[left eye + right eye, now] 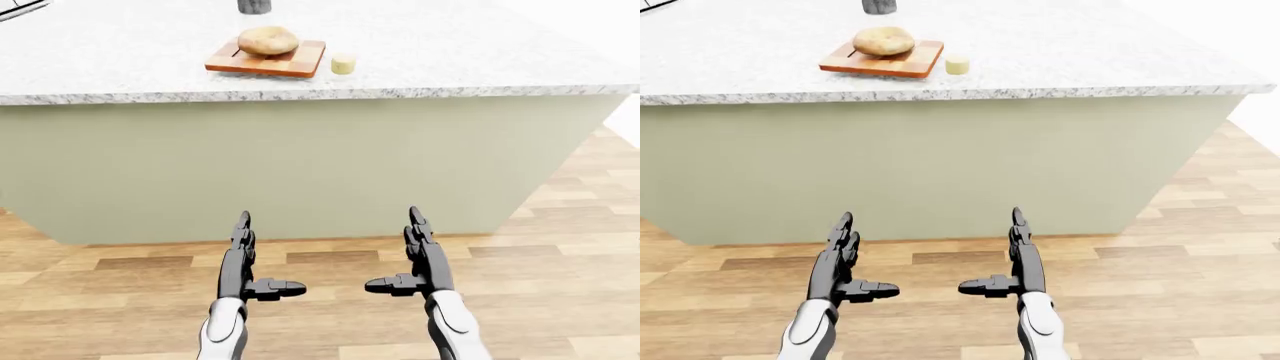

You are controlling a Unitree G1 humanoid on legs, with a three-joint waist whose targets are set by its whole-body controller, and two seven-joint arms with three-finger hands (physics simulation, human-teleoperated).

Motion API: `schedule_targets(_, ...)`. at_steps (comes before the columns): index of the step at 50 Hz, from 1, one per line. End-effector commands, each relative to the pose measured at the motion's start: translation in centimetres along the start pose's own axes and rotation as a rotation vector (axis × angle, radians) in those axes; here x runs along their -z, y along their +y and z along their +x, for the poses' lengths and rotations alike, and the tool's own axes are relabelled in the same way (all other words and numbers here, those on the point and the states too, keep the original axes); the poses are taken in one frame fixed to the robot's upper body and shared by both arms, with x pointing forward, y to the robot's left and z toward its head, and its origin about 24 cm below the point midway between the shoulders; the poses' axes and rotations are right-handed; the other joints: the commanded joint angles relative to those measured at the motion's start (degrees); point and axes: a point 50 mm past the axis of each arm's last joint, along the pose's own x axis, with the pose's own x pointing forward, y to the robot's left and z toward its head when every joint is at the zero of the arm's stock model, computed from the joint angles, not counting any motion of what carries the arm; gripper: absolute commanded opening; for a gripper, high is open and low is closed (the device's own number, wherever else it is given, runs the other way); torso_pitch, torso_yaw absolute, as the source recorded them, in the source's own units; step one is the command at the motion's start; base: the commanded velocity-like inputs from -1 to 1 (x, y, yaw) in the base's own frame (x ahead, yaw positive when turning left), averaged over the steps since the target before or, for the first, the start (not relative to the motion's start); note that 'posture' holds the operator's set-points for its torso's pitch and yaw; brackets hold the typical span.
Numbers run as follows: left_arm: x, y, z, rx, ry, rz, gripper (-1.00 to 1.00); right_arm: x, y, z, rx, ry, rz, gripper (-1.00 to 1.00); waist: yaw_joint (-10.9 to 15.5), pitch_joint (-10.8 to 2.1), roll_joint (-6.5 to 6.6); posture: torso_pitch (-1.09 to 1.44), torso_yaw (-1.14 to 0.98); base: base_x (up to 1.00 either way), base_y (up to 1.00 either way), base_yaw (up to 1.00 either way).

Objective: Pick up the wedge of cheese and place it on the slice of bread to prepare a simple cheese on bread dish.

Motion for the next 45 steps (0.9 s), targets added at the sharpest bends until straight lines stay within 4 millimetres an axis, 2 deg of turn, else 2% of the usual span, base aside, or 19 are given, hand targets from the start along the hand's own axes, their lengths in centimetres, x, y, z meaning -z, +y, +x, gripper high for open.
schedule_targets(1,-3.2,-0.6,0.0,0.030,-0.167,0.012,1.00,-3.3,0.4,0.7,-0.017,-0.161,-0.026,1.00,-0.1,-0.05,-0.45,0.00,0.00,0.00,0.00,0.00)
schedule_targets(3,-3.4,-0.7,0.0,0.033,-0.172,0.010,1.00,-3.6,0.4,0.7,-0.017,-0.166,-0.034,1.00,0.5,-3.53,-0.06,0.00,0.00,0.00,0.00,0.00)
schedule_targets(4,-3.5,-0.7,0.0,0.035,-0.175,0.009,1.00,-3.7,0.5,0.7,-0.019,-0.168,-0.036,1.00,0.5,-2.98,-0.03,0.00,0.00,0.00,0.00,0.00)
schedule_targets(5,-3.5,-0.8,-0.1,0.037,-0.177,0.008,1.00,-3.8,0.5,0.7,-0.019,-0.170,-0.038,1.00,0.5,-0.97,-0.38,0.00,0.00,0.00,0.00,0.00)
schedule_targets(7,-3.6,-0.7,-0.2,0.037,-0.180,0.009,1.00,-3.9,0.6,0.8,-0.019,-0.174,-0.039,1.00,0.5,-3.98,-0.44,0.00,0.00,0.00,0.00,0.00)
schedule_targets(8,-3.6,-0.6,-0.2,0.036,-0.180,0.008,1.00,-4.2,0.7,0.7,-0.021,-0.176,-0.041,1.00,0.6,-4.26,-0.42,0.00,0.00,0.00,0.00,0.00)
schedule_targets(12,-3.8,-0.8,-0.4,0.046,-0.173,0.027,1.00,-4.5,1.2,0.9,-0.035,-0.171,-0.059,1.00,0.5,-4.39,-0.30,0.00,0.00,0.00,0.00,0.00)
schedule_targets(18,-8.7,-0.8,-0.4,0.075,-0.229,0.057,1.00,-9.0,1.4,1.3,-0.043,-0.215,-0.084,1.00,0.5,-4.96,-0.22,0.00,0.00,0.00,0.00,0.00)
schedule_targets(21,-12.0,-0.6,-0.6,0.075,-0.269,0.058,1.00,-11.6,1.3,1.1,-0.043,-0.250,-0.091,1.00,0.6,-5.23,-0.15,0.00,0.00,0.00,0.00,0.00)
schedule_targets(27,-16.5,0.2,-1.0,0.057,-0.324,0.049,1.00,-14.4,0.8,1.0,-0.037,-0.299,-0.084,1.00,0.5,-5.51,-0.03,0.00,0.00,0.00,0.00,0.00)
schedule_targets(32,-18.0,0.8,-1.7,0.037,-0.345,0.028,1.00,-15.6,1.0,0.5,-0.033,-0.321,-0.094,1.00,0.4,-5.17,0.06,0.00,0.00,0.00,0.00,0.00)
schedule_targets(33,-18.3,0.9,-1.9,0.036,-0.349,0.030,1.00,-15.7,1.0,0.4,-0.036,-0.323,-0.093,1.00,0.4,-6.24,0.43,0.00,0.00,0.16,0.00,0.00)
schedule_targets(34,-18.7,1.0,-2.1,0.034,-0.354,0.029,1.00,-15.8,1.1,0.3,-0.038,-0.328,-0.092,1.00,0.5,-4.48,0.57,0.00,0.00,0.23,0.00,0.00)
schedule_targets(35,-18.9,1.1,-2.2,0.031,-0.359,0.030,1.00,-15.9,1.1,0.2,-0.038,-0.330,-0.092,1.00,0.4,-3.35,0.64,0.00,0.00,0.23,0.00,0.00)
schedule_targets(40,-19.1,1.5,-2.4,0.022,-0.367,0.030,1.00,-16.2,1.3,-0.1,-0.049,-0.344,-0.087,1.00,0.4,-2.57,-0.21,0.00,0.00,0.23,0.00,0.00)
schedule_targets(45,-18.3,1.4,-2.3,0.025,-0.355,0.035,1.00,-16.0,1.6,-0.3,-0.062,-0.348,-0.064,1.00,0.3,-3.31,0.26,0.00,0.00,0.18,0.00,0.00)
